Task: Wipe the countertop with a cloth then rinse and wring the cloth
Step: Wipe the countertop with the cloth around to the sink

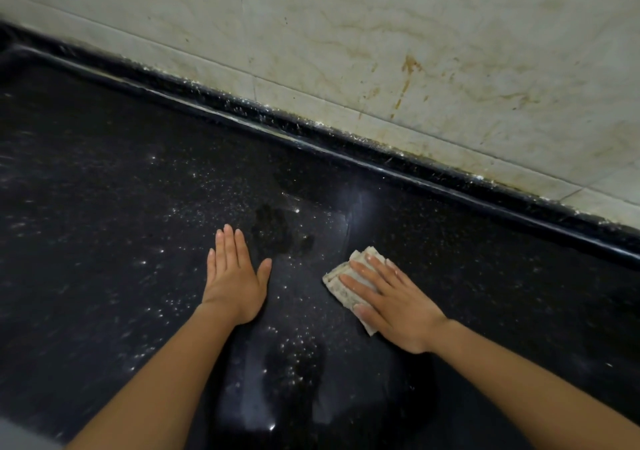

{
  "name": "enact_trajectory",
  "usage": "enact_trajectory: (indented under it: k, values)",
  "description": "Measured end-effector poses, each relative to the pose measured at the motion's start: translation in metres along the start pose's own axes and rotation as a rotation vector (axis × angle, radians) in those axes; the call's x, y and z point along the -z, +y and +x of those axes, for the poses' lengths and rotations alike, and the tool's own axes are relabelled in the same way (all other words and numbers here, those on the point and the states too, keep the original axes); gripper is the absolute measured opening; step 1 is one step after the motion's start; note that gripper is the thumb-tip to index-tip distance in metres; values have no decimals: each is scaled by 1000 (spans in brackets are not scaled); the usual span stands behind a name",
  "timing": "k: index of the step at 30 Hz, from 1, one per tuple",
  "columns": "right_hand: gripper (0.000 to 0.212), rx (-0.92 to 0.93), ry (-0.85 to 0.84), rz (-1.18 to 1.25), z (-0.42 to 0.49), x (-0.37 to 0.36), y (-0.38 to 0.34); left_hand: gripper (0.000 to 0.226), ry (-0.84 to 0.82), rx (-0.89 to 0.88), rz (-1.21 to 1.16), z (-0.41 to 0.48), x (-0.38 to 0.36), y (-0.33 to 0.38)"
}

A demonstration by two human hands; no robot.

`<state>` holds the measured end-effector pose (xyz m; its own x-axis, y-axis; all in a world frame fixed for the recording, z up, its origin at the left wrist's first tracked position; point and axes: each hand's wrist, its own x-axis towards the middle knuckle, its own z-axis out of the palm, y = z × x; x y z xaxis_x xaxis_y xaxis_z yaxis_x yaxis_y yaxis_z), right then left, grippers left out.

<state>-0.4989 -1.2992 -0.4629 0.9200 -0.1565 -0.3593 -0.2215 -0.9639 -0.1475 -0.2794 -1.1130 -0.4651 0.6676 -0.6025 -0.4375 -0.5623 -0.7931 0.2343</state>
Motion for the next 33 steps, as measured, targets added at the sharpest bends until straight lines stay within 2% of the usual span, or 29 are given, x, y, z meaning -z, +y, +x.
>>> enact_trajectory:
  k: [8,17,20,30,33]
  values:
    - [54,-231,69,90,85,33,19,73,-15,8,2,2,-1,1]
    - [57,-438,50,264,162,59,8,72,-19,10,-10,4,0,1]
    - [57,-383,42,234,147,55,-3,72,-20,5,-13,4,0,0]
    - [55,-32,34,16,35,1,-59,73,-37,-18,-46,1,4,-1]
    - [53,10,11,22,26,-2,-57,73,-20,-22,-48,1,3,-2]
